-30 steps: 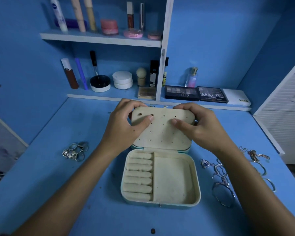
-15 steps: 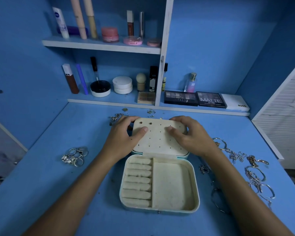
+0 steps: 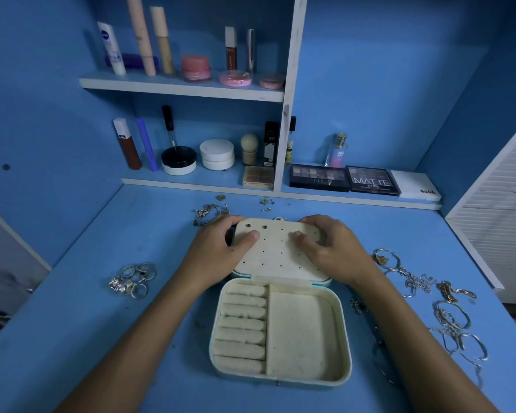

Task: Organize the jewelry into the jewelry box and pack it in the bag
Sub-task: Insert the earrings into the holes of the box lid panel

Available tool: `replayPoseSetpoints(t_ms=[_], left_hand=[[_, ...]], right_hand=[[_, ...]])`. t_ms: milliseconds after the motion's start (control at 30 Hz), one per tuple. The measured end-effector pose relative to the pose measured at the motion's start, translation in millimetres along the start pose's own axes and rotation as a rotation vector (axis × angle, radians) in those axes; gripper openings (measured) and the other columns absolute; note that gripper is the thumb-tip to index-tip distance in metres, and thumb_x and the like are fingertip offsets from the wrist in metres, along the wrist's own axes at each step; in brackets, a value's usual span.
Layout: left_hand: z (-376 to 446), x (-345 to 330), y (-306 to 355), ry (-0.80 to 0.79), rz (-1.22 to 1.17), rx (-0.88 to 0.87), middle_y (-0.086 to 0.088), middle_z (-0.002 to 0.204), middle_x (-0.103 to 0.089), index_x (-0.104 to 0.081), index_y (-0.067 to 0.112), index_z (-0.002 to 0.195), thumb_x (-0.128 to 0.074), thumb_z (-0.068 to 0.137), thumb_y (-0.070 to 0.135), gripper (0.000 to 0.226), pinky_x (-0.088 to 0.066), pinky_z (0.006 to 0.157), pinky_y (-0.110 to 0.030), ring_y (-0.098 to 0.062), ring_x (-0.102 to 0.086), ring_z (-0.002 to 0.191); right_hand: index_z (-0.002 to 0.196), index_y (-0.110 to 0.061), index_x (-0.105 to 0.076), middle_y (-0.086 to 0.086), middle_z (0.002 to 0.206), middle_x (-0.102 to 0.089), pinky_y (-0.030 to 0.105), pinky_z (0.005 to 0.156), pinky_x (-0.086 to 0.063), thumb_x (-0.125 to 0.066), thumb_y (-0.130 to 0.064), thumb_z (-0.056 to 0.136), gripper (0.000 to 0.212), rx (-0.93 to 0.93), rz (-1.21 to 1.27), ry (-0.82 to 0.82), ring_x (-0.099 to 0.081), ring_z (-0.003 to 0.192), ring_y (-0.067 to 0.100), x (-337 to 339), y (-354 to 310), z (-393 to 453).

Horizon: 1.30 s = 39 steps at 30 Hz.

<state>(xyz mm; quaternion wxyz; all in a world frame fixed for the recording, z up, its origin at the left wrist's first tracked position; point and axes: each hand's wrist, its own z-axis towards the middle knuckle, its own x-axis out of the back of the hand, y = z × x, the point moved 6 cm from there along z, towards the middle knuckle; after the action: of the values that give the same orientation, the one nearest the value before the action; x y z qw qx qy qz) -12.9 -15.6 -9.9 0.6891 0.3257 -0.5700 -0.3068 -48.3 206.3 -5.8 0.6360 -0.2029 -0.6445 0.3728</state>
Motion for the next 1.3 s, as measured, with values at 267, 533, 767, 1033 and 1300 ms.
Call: replayPoseSetpoints(t_ms=[267, 533, 767, 1033, 1300], left_hand=[[14.6, 22.5, 6.1, 0.157, 0.087, -0.080, 0.017, 0.098, -0.065, -0.073, 0.021, 0.102, -0.064, 0.093, 0.030, 0.016, -0.041, 0.078, -0.007, 0.001, -0.059, 0.087], [58.6, 51.2, -11.9, 0.187, 0.417, -0.128, 0.004, 0.097, -0.062, -0.074, 0.018, 0.102, -0.066, 0.092, 0.016, 0.012, -0.044, 0.082, -0.029, -0.017, -0.055, 0.097], [75.2, 47.3, -19.0, 0.070, 0.563, -0.126, -0.003, 0.107, -0.062, -0.075, 0.020, 0.108, -0.066, 0.093, 0.024, 0.018, -0.048, 0.088, -0.042, -0.025, -0.050, 0.111], [76.6, 43.9, -20.1, 0.068, 0.589, -0.100, -0.002, 0.105, -0.061, -0.077, 0.021, 0.099, -0.066, 0.093, 0.023, 0.013, -0.049, 0.085, -0.042, -0.025, -0.051, 0.109], [70.4, 50.4, -11.1, 0.198, 0.474, -0.126, -0.001, 0.087, -0.070, -0.073, 0.016, 0.091, -0.067, 0.088, 0.015, 0.007, -0.049, 0.078, -0.037, -0.021, -0.056, 0.095]], right_hand=[[0.121, -0.019, -0.064, -0.010, 0.109, -0.059, 0.032, 0.095, -0.045, -0.064, -0.038, 0.094, 0.033, 0.009, -0.018, 0.010, -0.054, 0.110, 0.016, 3.8, -6.7, -2.8], [0.121, -0.021, -0.063, -0.010, 0.109, -0.058, 0.034, 0.097, -0.045, -0.063, -0.040, 0.094, 0.033, -0.005, 0.004, -0.009, -0.053, 0.112, 0.017, 4.0, -6.1, -3.7], [0.123, -0.022, -0.062, -0.009, 0.112, -0.059, 0.035, 0.099, -0.046, -0.063, -0.042, 0.094, 0.035, -0.011, -0.003, -0.021, -0.053, 0.114, 0.017, 3.9, -4.5, -2.9], [0.121, -0.023, -0.063, -0.005, 0.117, -0.063, 0.037, 0.101, -0.045, -0.063, -0.044, 0.093, 0.034, -0.025, 0.015, -0.024, -0.054, 0.113, 0.018, 3.7, -3.7, -2.8], [0.123, -0.022, -0.063, -0.007, 0.117, -0.061, 0.034, 0.101, -0.045, -0.062, -0.044, 0.094, 0.036, -0.026, 0.002, -0.032, -0.053, 0.115, 0.016, 3.7, -3.6, -3.1]])
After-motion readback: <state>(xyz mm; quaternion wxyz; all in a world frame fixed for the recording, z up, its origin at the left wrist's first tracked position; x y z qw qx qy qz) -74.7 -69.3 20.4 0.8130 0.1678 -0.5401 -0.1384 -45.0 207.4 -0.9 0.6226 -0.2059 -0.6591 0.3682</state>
